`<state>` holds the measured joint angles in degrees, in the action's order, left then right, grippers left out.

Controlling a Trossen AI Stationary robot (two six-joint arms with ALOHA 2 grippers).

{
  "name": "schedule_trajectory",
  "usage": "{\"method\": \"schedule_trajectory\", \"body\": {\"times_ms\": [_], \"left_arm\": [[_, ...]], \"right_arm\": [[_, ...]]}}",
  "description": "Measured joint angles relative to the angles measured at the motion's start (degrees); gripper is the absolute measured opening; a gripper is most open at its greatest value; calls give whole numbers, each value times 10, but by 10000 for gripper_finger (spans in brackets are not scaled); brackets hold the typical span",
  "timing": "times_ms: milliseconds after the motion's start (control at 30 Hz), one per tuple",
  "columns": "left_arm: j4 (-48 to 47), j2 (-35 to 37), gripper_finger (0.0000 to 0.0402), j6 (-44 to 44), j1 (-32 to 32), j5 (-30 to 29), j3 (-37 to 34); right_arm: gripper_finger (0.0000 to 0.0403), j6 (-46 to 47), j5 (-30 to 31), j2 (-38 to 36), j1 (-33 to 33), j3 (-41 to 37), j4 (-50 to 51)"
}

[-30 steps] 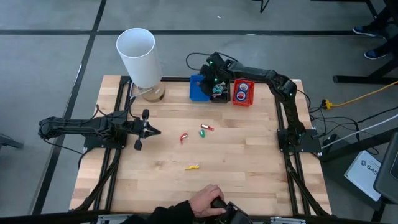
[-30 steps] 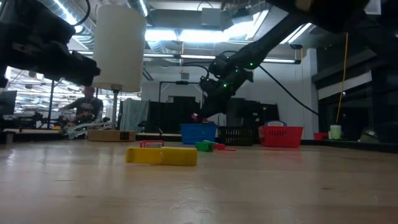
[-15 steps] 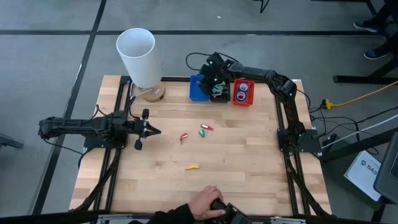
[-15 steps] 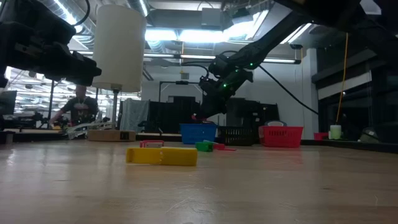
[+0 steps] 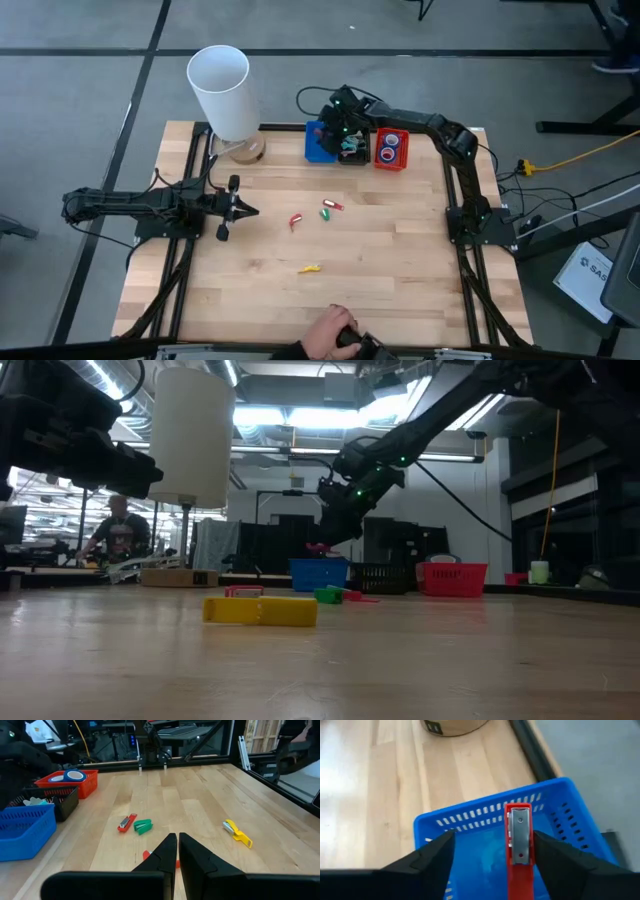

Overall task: Pick and place Stapler, Stapler remover, tape
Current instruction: Put the bottom left red stapler into the blue bin, then put the left red stapler into the blue bin

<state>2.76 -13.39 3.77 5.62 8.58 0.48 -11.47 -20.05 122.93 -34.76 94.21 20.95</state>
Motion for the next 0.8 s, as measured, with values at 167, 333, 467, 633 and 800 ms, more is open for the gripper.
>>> {"method": "schedule_trajectory", "body": {"times_ms": [167, 333, 467, 633, 800], "left_arm": [[0, 0, 15, 0, 0, 0, 0], [0, 0, 15, 0, 0, 0, 0], [0, 0, 15, 0, 0, 0, 0], [0, 0, 15, 0, 0, 0, 0], [0, 0, 15, 0, 0, 0, 0]], "right_arm": [[296, -77, 55, -11, 9, 1, 1], [302, -147, 54, -12, 22, 1, 2], [296, -108, 90, -12, 29, 1, 7], [285, -137, 123, -12, 28, 1, 16], [278, -110, 64, -15, 30, 1, 17]]}}
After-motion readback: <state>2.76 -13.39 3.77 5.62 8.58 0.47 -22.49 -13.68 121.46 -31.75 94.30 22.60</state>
